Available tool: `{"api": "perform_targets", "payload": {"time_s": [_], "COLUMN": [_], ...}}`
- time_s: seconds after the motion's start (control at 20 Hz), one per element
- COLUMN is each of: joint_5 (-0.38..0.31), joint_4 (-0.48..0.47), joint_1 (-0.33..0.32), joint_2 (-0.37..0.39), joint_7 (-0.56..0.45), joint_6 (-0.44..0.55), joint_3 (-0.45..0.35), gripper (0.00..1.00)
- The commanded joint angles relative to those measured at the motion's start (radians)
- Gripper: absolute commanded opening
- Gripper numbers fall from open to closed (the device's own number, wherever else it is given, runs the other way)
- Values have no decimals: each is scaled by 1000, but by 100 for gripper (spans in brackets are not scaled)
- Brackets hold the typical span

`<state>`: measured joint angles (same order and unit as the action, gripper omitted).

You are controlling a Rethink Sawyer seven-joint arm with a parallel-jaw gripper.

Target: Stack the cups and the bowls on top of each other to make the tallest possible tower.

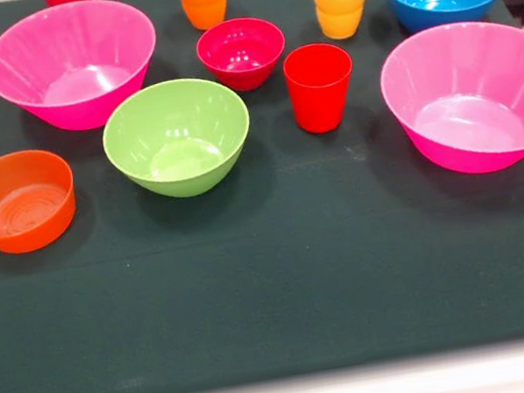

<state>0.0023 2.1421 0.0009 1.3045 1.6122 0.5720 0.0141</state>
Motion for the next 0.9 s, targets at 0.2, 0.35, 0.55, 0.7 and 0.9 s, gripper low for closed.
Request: {"api": "perform_targets", "payload": {"time_s": [0.2, 0.35, 0.55, 0.7, 0.9], "joint_5": [-13, -13, -10, -11, -11], "joint_4": [-186, -230, -294, -341, -392], "joint_1": [-45, -55, -70, -78, -95], "joint_2": [-178, -221, -298, -344, -397], "joint_7": [147, 143, 128, 120, 100], "joint_6": [147, 146, 127, 134, 132], "joint_3": [-37, -41, -57, -61, -66], "gripper": [100, 100, 100, 100, 100]}}
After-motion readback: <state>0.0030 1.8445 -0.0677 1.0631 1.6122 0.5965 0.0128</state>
